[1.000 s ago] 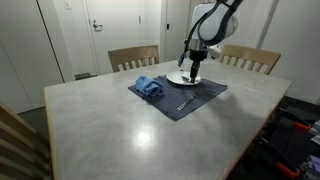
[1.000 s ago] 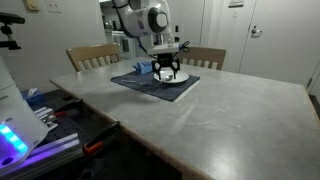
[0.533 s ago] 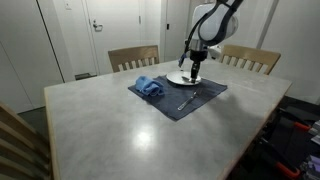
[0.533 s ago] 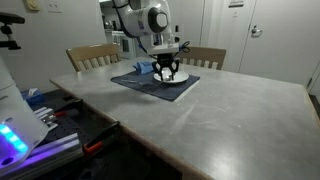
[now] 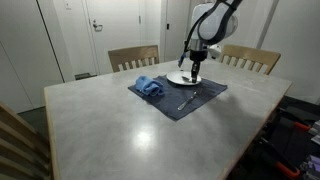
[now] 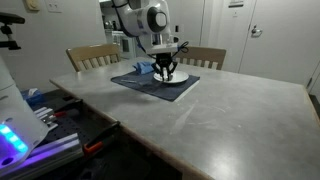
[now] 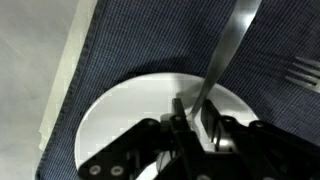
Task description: Pick up the spoon and put it on the table mat
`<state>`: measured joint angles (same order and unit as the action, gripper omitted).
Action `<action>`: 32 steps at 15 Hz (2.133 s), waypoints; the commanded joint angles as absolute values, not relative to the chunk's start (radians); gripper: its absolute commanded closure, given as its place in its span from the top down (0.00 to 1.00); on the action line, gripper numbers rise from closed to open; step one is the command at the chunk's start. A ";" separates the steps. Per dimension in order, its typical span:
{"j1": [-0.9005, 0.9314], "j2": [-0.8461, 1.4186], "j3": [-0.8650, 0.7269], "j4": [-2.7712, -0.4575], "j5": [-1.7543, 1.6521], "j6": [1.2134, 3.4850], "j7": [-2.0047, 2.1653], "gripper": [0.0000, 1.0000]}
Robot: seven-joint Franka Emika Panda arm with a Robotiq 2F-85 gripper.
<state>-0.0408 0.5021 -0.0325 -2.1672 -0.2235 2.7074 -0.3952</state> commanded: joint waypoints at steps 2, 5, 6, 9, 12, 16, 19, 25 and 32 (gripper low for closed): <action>-0.071 0.483 -0.003 -2.192 -0.212 2.671 -0.398 0.00; -0.074 0.483 -0.001 -2.191 -0.210 2.668 -0.401 0.02; -0.075 0.481 -0.001 -2.190 -0.210 2.667 -0.402 0.02; -0.076 0.470 -0.002 -2.187 -0.213 2.664 -0.402 0.02; -0.075 0.453 -0.004 -2.189 -0.219 2.663 -0.404 0.02; -0.085 0.402 0.011 -2.206 -0.210 2.655 -0.431 0.02; -0.080 0.342 0.020 -2.236 -0.215 2.649 -0.446 0.02; -0.066 0.193 0.056 -2.348 -0.187 2.652 -0.469 0.02; -0.026 0.116 0.110 -2.438 -0.186 2.762 -0.601 0.02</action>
